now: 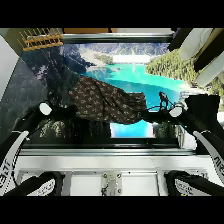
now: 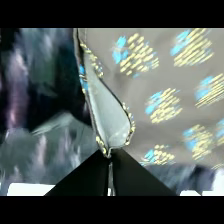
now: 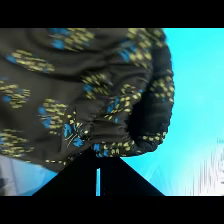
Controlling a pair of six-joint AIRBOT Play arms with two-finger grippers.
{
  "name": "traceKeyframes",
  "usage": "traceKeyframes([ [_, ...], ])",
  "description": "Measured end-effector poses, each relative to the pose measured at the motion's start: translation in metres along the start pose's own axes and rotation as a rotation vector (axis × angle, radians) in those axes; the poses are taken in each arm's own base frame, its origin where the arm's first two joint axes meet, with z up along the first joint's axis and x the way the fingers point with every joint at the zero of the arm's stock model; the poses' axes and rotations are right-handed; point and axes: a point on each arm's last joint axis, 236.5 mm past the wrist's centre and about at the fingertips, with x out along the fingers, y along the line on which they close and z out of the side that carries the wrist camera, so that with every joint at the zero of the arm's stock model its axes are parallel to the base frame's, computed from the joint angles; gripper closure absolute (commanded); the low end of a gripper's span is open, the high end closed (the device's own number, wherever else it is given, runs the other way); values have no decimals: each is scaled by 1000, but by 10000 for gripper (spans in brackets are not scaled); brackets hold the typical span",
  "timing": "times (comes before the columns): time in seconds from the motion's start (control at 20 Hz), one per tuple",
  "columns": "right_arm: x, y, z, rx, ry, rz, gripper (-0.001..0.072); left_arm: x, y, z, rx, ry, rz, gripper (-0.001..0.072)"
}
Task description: Fold the clothes and pants, and hang the long-sleeved shirts on hangers.
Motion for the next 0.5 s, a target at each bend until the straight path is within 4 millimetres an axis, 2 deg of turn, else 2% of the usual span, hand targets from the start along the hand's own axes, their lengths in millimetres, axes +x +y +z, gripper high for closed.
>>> traceKeyframes([
  [0.1, -31, 23, 31, -94, -65, 20, 705, -49, -14, 47, 15, -152, -39, 704],
  [0.15, -54, 40, 49, -143, -108, 40, 705, -84, -27, 71, 25, -241, -70, 703],
  [0.2, -82, 60, 67, -197, -158, 62, 705, -125, -41, 94, 42, -339, -105, 703],
  [0.3, -145, 103, 97, -300, -277, 102, 706, -226, -76, 126, 94, -564, -186, 703],
  [0.4, -211, 143, 111, -400, -400, 135, 705, -324, -104, 132, 156, -769, -251, 703],
  [0.5, -272, 176, 110, -477, -516, 169, 706, -414, -127, 114, 218, -951, -319, 703],
])
